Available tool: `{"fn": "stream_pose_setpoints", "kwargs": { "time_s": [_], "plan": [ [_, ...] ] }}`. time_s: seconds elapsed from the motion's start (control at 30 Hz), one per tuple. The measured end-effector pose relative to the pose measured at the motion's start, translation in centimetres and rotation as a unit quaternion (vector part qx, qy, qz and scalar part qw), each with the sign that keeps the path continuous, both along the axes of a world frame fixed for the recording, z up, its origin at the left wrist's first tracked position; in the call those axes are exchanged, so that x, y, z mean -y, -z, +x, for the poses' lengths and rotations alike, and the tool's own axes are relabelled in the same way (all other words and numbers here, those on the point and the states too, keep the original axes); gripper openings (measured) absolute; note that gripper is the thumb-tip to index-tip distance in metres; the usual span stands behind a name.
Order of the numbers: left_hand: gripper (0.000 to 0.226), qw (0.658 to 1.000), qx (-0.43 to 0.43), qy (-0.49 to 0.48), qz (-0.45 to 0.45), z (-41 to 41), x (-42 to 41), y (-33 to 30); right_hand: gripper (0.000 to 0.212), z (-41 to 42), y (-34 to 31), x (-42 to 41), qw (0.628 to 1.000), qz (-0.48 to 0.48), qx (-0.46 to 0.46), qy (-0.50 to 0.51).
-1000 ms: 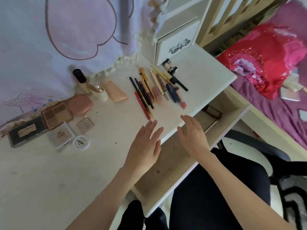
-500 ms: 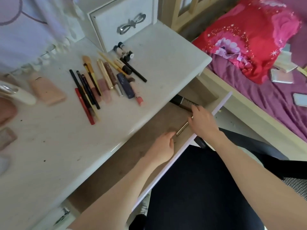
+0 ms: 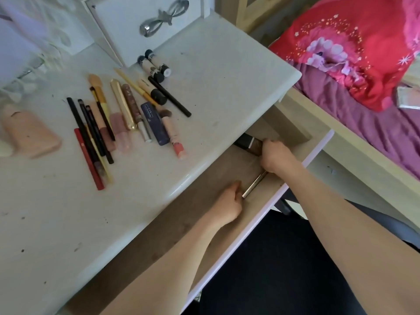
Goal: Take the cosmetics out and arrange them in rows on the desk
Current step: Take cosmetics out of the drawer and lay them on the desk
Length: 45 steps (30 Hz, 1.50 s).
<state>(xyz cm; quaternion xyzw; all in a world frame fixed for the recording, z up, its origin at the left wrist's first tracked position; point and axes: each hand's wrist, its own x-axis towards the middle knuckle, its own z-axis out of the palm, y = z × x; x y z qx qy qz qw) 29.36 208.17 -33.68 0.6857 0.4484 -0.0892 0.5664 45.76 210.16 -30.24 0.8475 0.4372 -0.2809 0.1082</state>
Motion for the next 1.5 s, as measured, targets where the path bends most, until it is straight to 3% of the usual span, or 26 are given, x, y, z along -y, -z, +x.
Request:
{"fn": "stream_pose_setpoints", "kwargs": {
  "time_s": [0.2,0.47,0.73,0.83,0.93,1.1,1.3,1.5],
  "plan": [
    [0.03,0.999,-0.014,0.013,0.038,1.1,-0.3,0.1,0.039,-0.3,1.0,-0.3,0.999,-0.004,0.045,-0.015],
    [0.026,0.996,-0.063,-0.012,0.063,1.7,-0.1,0.4,0.035,-0.6,0.3,0.1,0.994,0.015,0.073,-0.077],
    [0.023,0.997,-0.071,0.039,-0.019,-1.2,-0.3,-1.7,0.038,-2.3,-3.5,1.8,0.987,0.029,0.095,-0.126],
    [0.011,0.996,-0.07,0.045,-0.036,-3.1,-0.1,-2.8,0.035,-3.9,-5.1,3.2,0.988,0.044,0.076,-0.125],
    [0.019,0.996,-0.069,0.053,-0.021,-5.4,0.5,-4.5,0.034,-5.7,-6.6,4.5,0.991,0.069,0.05,-0.099],
    [0.019,0.997,-0.062,0.053,-0.01,-10.4,1.7,-7.8,0.031,-8.8,-9.3,6.7,0.988,0.137,-0.06,0.034],
    [0.024,1.0,0.004,-0.025,-0.014,-16.1,1.8,-12.6,0.034,-14.3,-12.2,8.9,0.937,0.235,-0.199,0.166],
    [0.02,0.983,0.046,-0.164,0.073,-21.9,-0.9,-16.2,0.031,-20.1,-14.4,6.5,0.923,0.263,-0.221,0.171]
  ]
}}
